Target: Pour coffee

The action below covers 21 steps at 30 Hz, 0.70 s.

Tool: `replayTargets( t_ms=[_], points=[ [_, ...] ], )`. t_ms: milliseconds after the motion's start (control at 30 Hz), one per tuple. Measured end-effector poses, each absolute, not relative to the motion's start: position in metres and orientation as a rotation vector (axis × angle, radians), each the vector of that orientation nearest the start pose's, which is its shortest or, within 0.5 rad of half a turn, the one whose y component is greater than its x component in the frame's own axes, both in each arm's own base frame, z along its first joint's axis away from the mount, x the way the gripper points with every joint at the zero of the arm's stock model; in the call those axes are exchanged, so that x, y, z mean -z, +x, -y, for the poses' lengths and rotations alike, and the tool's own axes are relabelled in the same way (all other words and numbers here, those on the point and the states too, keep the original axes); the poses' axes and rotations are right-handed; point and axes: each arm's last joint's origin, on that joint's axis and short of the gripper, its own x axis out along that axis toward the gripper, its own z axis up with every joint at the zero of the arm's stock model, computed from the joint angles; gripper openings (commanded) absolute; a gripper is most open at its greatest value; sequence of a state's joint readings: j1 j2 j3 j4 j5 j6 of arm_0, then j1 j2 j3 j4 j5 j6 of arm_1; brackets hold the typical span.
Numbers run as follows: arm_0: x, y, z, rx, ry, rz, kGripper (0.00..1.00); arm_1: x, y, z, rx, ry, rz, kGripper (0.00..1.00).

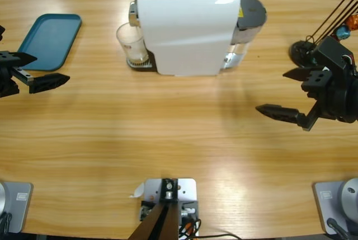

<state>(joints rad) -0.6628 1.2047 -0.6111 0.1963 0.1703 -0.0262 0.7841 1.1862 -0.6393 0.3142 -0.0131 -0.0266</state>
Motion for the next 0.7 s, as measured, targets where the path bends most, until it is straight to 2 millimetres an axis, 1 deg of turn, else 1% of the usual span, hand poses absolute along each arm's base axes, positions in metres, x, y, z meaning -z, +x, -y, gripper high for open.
replayTargets(
  t_ms=[400, 567, 633, 667, 700],
  points=[
    [-0.272, 0.14, 0.101, 0.467, 0.298, -0.728, 0.991, -0.272, 0.115, -0.114, -0.735, -0.373, -0.807, 1.0],
    [-0.28, 0.145, 0.107, 0.49, 0.256, -0.645, 0.99, -0.272, 0.115, -0.114, -0.735, -0.377, -0.813, 1.0],
    [-0.282, 0.146, 0.108, 0.498, 0.245, -0.621, 0.929, -0.272, 0.115, -0.114, -0.735, -0.378, -0.814, 1.0],
    [-0.282, 0.146, 0.108, 0.502, 0.243, -0.613, 0.908, -0.272, 0.115, -0.114, -0.735, -0.378, -0.814, 1.0],
    [-0.281, 0.147, 0.109, 0.512, 0.25, -0.606, 0.908, -0.272, 0.115, -0.114, -0.735, -0.379, -0.814, 1.0]
  ],
)
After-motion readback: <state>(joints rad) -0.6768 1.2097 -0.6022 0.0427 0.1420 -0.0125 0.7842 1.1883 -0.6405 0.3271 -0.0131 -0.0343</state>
